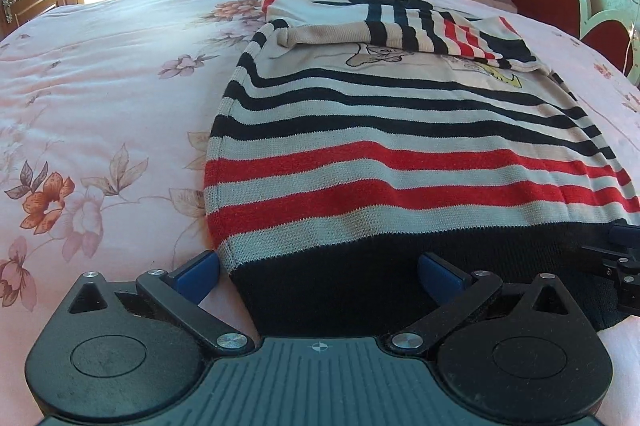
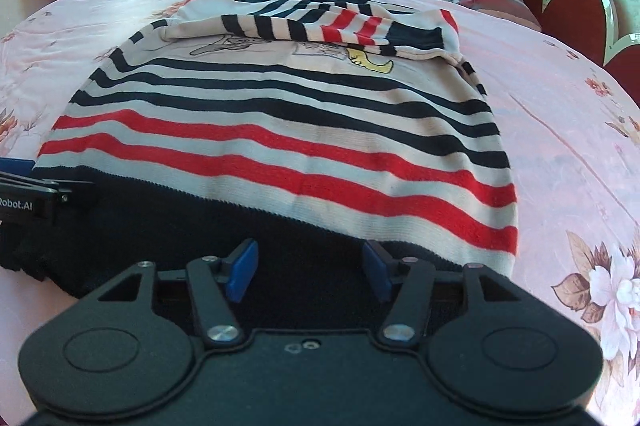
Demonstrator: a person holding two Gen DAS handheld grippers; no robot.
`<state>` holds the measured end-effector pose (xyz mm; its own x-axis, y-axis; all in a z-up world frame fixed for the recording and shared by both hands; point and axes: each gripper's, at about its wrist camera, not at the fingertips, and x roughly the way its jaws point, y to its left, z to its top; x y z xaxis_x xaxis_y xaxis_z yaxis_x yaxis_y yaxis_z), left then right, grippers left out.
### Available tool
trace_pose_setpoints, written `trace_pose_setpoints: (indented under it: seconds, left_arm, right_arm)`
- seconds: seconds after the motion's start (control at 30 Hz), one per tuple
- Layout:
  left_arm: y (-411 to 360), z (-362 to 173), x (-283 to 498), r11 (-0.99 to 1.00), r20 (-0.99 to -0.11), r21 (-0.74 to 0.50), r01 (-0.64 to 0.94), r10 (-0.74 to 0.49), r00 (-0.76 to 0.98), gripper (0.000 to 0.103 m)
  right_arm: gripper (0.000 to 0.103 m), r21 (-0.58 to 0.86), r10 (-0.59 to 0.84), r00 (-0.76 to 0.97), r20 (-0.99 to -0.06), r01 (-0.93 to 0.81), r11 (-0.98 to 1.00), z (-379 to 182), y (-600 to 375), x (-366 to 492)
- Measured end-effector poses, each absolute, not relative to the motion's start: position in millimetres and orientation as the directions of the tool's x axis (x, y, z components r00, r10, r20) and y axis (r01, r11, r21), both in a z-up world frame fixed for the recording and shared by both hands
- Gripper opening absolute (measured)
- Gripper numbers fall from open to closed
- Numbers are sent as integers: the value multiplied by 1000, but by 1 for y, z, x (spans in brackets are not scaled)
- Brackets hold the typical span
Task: Fold small clothes
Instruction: 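Grasp the black ribbed hem with both tools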
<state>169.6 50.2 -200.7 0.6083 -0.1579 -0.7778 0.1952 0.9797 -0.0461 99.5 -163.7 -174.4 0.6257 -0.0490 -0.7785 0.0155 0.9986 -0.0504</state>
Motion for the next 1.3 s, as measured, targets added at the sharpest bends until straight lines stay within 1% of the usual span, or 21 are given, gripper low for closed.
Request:
trace_pose_setpoints:
  seconds: [0.17,0.43,0.5,0.63,0.67,0.73,0.77,0.8,0.83,0.93,1.0,1.07,1.13,1.17,1.2,1.23,1.27,1.3]
  left_arm:
    - [53,-200,168,978,-777,-64,199,-174,605,103]
    - [61,-200,160,969,-777,-89,232,-213,592,103]
    - [65,-199,159,964,-780,-98,247,-228,582,103]
    - [73,-197,156,961,-783,-149,234,-259,566,102]
    - [76,-196,156,960,-785,-167,226,-268,559,100]
    - [81,-193,153,962,-785,-179,206,-265,559,75]
    - [84,-191,153,961,-787,-194,198,-273,553,69]
    - [87,-190,153,959,-790,-211,189,-282,545,57]
    - [91,-190,154,956,-793,-235,175,-292,535,50]
    - [99,-190,156,944,-801,-303,132,-327,501,45]
    - [95,-190,153,941,-810,-301,152,-337,480,45]
    - [91,-191,150,938,-818,-295,179,-345,460,45]
    - [86,-191,149,941,-816,-282,189,-339,469,45]
    - [85,-190,150,939,-811,-285,191,-342,474,45]
    - [85,-189,151,937,-806,-298,185,-350,477,44]
    - [85,-187,153,930,-800,-320,179,-366,474,32]
    - [86,-186,155,924,-798,-340,175,-382,466,19]
    - [86,-185,157,916,-793,-362,175,-401,459,8]
  right_arm:
    - [60,-56,-90,617,-782,74,996,-171,-176,87]
    - [63,-7,-147,620,-770,223,975,-156,-213,65]
    - [66,14,-153,612,-776,260,965,-157,-226,62]
    - [66,61,-130,590,-797,294,954,-168,-243,67]
    - [66,74,-119,582,-804,296,952,-172,-245,70]
    - [67,104,-91,583,-808,293,951,-176,-247,73]
    - [62,109,-82,584,-808,283,953,-175,-246,74]
    - [57,117,-68,583,-810,274,955,-175,-245,74]
    - [56,124,-58,581,-812,270,955,-174,-244,74]
    - [48,147,-27,569,-822,258,955,-173,-245,72]
    - [36,177,9,558,-830,248,952,-171,-247,70]
    - [34,176,18,548,-836,237,955,-171,-248,70]
    - [36,178,25,542,-840,233,956,-173,-248,72]
    - [38,175,25,541,-841,228,958,-173,-247,73]
    - [37,167,20,538,-842,225,960,-173,-245,75]
    - [34,176,31,538,-842,219,960,-171,-242,76]
    - [15,206,67,535,-842,204,957,-171,-242,76]
    - [11,238,102,529,-842,195,952,-170,-241,76]
